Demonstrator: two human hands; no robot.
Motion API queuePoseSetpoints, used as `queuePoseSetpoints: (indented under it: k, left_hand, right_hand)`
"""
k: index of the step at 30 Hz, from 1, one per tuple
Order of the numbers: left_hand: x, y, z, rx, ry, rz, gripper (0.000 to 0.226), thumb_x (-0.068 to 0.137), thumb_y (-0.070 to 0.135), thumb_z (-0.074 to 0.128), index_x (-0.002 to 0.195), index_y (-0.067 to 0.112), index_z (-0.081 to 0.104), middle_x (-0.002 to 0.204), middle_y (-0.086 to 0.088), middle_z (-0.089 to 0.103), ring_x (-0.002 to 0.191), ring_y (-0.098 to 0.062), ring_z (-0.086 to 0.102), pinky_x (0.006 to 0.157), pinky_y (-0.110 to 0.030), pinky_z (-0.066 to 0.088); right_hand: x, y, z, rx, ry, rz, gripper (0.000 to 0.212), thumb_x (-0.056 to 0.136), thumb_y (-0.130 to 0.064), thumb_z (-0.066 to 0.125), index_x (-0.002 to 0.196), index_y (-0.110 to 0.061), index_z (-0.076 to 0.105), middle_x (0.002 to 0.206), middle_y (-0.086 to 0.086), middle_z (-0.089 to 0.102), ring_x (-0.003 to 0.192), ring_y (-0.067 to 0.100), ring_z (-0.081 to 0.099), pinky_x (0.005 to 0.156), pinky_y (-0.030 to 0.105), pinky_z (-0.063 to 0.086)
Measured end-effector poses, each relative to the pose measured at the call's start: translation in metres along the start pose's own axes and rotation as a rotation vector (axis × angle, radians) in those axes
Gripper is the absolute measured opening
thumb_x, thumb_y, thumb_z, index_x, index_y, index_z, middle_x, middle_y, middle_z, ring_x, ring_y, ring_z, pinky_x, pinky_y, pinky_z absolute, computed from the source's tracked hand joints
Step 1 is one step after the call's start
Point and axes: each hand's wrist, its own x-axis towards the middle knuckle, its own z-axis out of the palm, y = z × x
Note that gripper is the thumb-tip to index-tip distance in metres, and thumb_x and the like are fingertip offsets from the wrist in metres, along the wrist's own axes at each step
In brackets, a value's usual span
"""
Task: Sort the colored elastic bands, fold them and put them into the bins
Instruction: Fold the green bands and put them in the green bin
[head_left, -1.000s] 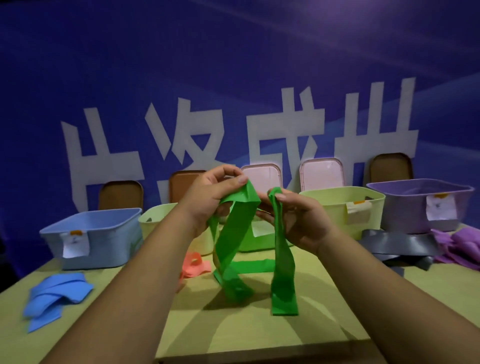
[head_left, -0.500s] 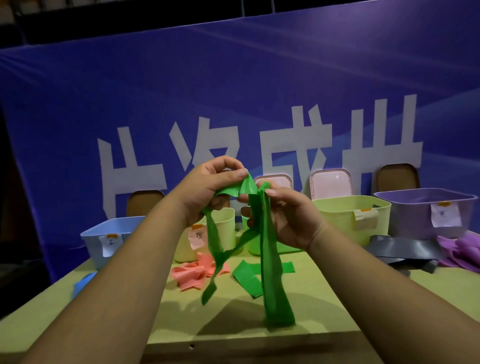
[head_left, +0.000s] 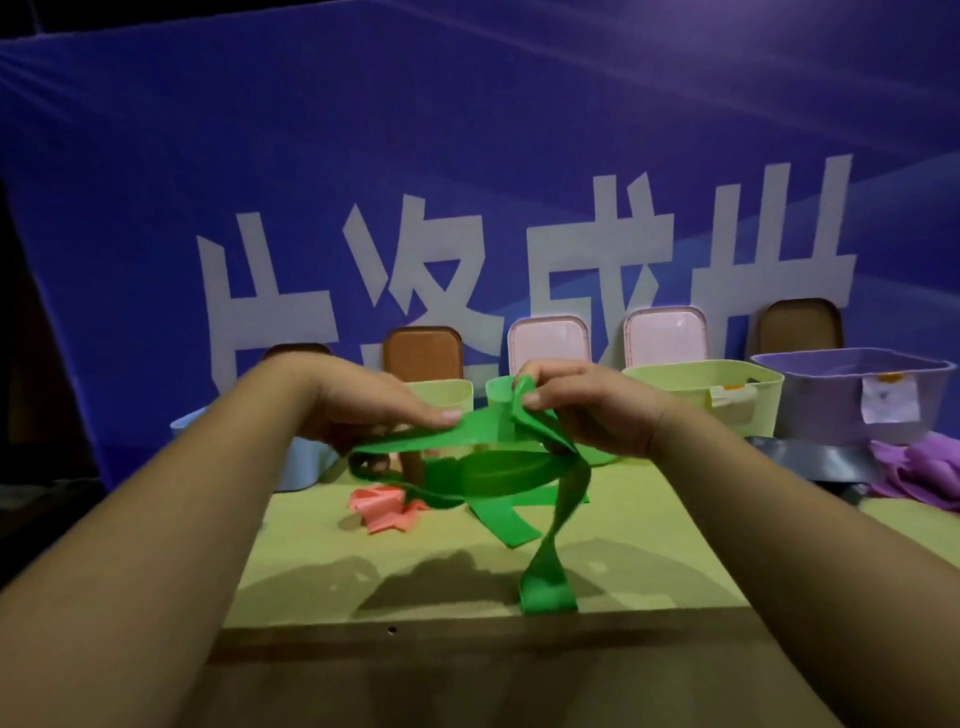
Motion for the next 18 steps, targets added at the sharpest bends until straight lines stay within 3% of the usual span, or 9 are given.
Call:
queuePoseSetpoints:
  k: [2,4,6,12,16,18]
  left_hand:
    - [0.008,-0.009,-0.003,0.005,-0.123,-0.232,0.083,0.086,0.075,0.072,0.139,0.011,0.067,0.131,-0.017,0.074,0.112,-0.028,0.075,0.106,-0.043,0.057]
    - [0.017,-0.017,-0.001,-0.014,-0.038,-0.422,0.1,0.077,0.071,0.084,0.145,0.002,0.057,0.131,-0.024,0.072,0.116,-0.037,0.074,0.109,-0.049,0.056]
    - [0.025,-0.024,0.002,-0.004,0.103,-0.49,0.104,0.081,0.067,0.084,0.147,-0.006,0.05,0.126,-0.029,0.07,0.114,-0.041,0.073,0.107,-0.051,0.057]
    - [0.025,-0.014,0.014,0.148,0.346,-0.502,0.083,0.101,0.049,0.071,0.16,0.003,0.035,0.1,-0.018,0.058,0.108,-0.038,0.066,0.112,-0.052,0.051]
    - [0.027,-0.018,0.01,0.072,0.182,-0.455,0.062,0.104,0.046,0.068,0.145,0.001,0.057,0.117,-0.021,0.076,0.114,-0.036,0.075,0.11,-0.052,0.054]
    - [0.024,-0.018,0.009,-0.018,0.113,-0.288,0.052,0.109,0.049,0.057,0.135,0.006,0.067,0.118,-0.016,0.079,0.099,-0.026,0.08,0.096,-0.043,0.061]
  right_hand:
    - [0.002,0.003,0.0,-0.183,-0.029,0.146,0.006,0.101,-0.009,0.068,0.104,-0.012,0.071,0.099,0.007,0.072,0.093,0.022,0.07,0.082,0.029,0.057]
    - [0.004,0.005,0.004,-0.375,-0.045,0.255,0.004,0.101,-0.012,0.07,0.101,-0.016,0.072,0.095,0.002,0.073,0.088,0.017,0.07,0.073,0.025,0.054]
    - [0.007,0.006,0.01,-0.514,-0.055,0.3,0.003,0.099,-0.015,0.073,0.103,-0.014,0.073,0.093,0.001,0.072,0.085,0.015,0.068,0.07,0.025,0.051]
    - [0.012,0.009,0.02,-0.653,-0.059,0.259,0.01,0.099,-0.018,0.075,0.103,-0.008,0.075,0.093,0.011,0.072,0.087,0.022,0.065,0.085,0.042,0.05]
    - [0.01,0.002,0.022,-0.621,-0.019,0.134,0.01,0.1,-0.014,0.073,0.103,-0.005,0.075,0.1,0.006,0.076,0.099,0.018,0.07,0.1,0.039,0.053]
    - [0.008,0.001,0.023,-0.444,0.019,0.048,0.021,0.097,-0.016,0.072,0.106,0.004,0.069,0.102,0.009,0.073,0.1,0.023,0.069,0.099,0.036,0.054]
